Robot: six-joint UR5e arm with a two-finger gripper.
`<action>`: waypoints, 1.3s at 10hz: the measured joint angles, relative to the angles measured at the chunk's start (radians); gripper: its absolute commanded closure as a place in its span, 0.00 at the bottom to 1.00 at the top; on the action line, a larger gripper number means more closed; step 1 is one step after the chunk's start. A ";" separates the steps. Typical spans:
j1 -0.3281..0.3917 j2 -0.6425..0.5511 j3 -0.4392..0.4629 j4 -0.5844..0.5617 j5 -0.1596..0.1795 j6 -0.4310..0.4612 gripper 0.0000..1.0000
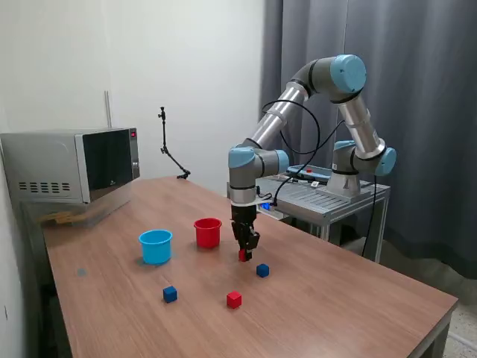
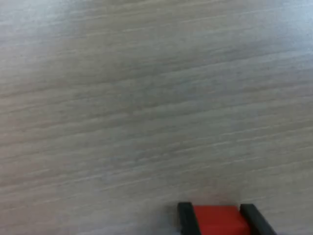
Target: Place red objects in the red bin, and blue objects in the blue bin.
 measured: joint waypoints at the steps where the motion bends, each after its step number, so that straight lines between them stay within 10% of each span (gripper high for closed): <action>1: 0.000 0.000 -0.001 0.001 -0.002 0.000 1.00; 7: -0.066 -0.141 -0.017 0.023 -0.084 -0.059 1.00; 13: -0.158 -0.172 -0.010 0.047 -0.082 -0.081 1.00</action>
